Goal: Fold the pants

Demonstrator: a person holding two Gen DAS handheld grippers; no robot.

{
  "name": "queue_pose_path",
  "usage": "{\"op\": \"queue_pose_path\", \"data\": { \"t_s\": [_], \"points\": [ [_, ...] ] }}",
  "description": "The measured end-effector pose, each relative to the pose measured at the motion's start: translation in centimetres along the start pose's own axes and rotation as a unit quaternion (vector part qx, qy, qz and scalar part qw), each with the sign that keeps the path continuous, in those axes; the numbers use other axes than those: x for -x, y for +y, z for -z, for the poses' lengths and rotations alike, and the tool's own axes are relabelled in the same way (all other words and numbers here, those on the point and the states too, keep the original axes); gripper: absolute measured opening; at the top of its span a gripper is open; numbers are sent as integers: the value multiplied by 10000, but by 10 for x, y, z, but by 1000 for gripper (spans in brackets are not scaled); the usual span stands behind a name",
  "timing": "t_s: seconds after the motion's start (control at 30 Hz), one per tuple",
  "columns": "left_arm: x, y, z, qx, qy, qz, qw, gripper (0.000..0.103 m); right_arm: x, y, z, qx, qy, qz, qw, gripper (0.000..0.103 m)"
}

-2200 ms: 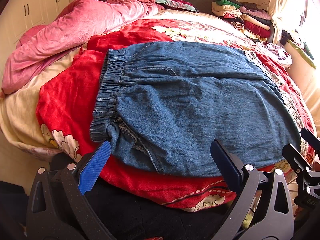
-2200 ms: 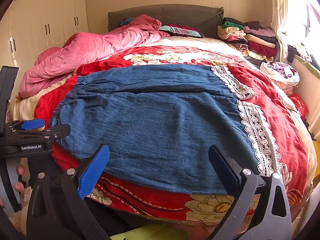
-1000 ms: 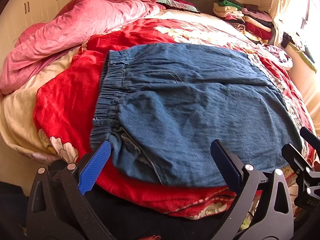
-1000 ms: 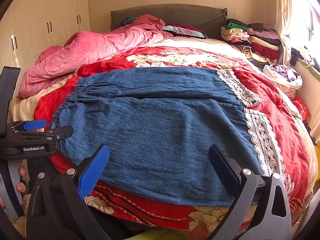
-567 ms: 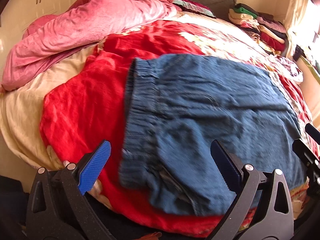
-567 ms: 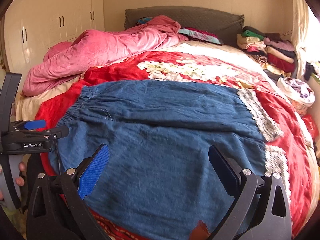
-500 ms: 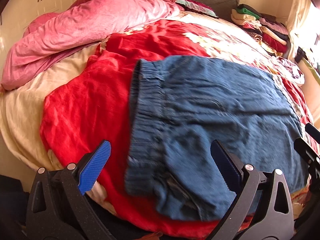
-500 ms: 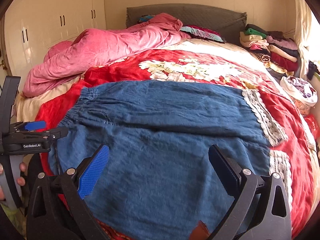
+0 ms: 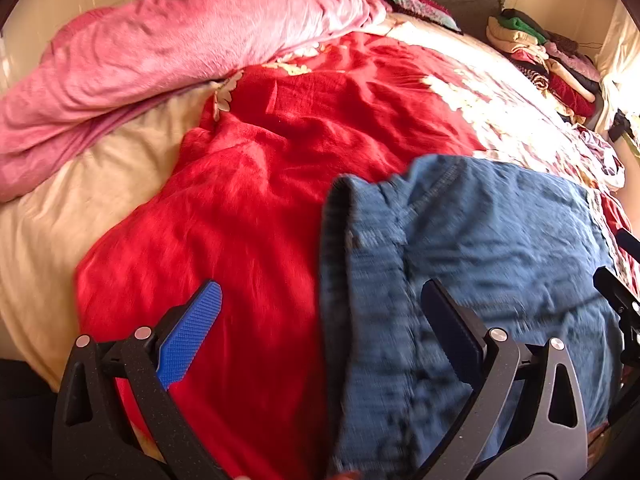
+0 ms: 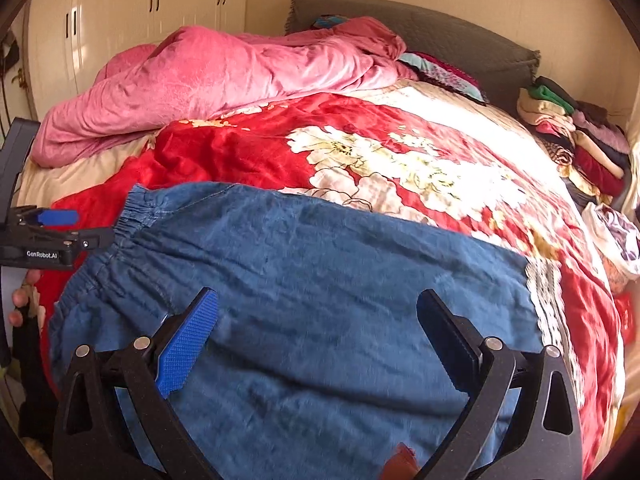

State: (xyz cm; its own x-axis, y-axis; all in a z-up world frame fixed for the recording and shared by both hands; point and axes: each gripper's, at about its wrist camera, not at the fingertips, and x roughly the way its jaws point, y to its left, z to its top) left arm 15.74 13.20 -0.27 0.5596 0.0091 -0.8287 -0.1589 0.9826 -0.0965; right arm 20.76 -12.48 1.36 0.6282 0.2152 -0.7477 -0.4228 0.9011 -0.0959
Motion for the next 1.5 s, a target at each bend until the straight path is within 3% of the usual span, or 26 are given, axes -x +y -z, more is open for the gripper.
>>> {"op": "queue_pose_path", "data": {
  "t_s": [0.17, 0.33, 0.47, 0.53, 0.6, 0.67, 0.8, 0.93, 0.97, 1.0, 1.13, 1.2, 1.3, 1.5],
  "points": [
    [-18, 4, -21, -125, 39, 0, 9999, 94, -39, -11, -26, -8, 384, -330, 9987, 99],
    [-31, 1, -34, -224, 10, 400, 9989, 94, -76, -25, -47, 82, 682, -423, 9967, 99],
    [-40, -6, -44, -459, -71, 453, 9979, 93, -97, -34, -61, 127, 770, -477, 9958, 99],
    [-47, -10, -47, -525, -1, 553, 9971, 82, -102, -33, -64, 272, 781, -541, 9951, 99],
    [-55, -14, -49, -607, 91, 642, 9960, 55, -105, -29, -67, 500, 755, -562, 9943, 99],
    [-60, -18, -49, -761, 73, 720, 9945, 39, -107, -24, -69, 710, 745, -620, 9928, 99],
    [-49, -18, -47, -779, -136, 844, 9933, 31, -113, -18, -72, 984, 718, -751, 9897, 99],
    [-30, -11, -48, -692, -401, 1087, 9908, 30, -122, -11, -76, 1247, 762, -819, 9859, 98],
    [-25, -9, -48, -666, -453, 1162, 9900, 30, -125, -9, -76, 1307, 824, -878, 9841, 95],
    [-21, -9, -48, -651, -496, 1209, 9893, 30, -129, -6, -76, 1418, 892, -954, 9812, 84],
    [-7, -11, -46, -679, -663, 1347, 9863, 29, -136, 5, -75, 1623, 938, -1152, 9755, 61],
    [-3, -15, -43, -732, -709, 1320, 9860, 29, -133, 9, -74, 1616, 941, -1359, 9729, 32],
    [-1, -17, -39, -812, -786, 1192, 9864, 29, -117, 12, -71, 1575, 778, -1300, 9758, 11],
    [15, -13, -28, -807, -945, 1229, 9846, 29, -57, 4, -54, 1132, 264, -1263, 9852, 7]
  ]
}}
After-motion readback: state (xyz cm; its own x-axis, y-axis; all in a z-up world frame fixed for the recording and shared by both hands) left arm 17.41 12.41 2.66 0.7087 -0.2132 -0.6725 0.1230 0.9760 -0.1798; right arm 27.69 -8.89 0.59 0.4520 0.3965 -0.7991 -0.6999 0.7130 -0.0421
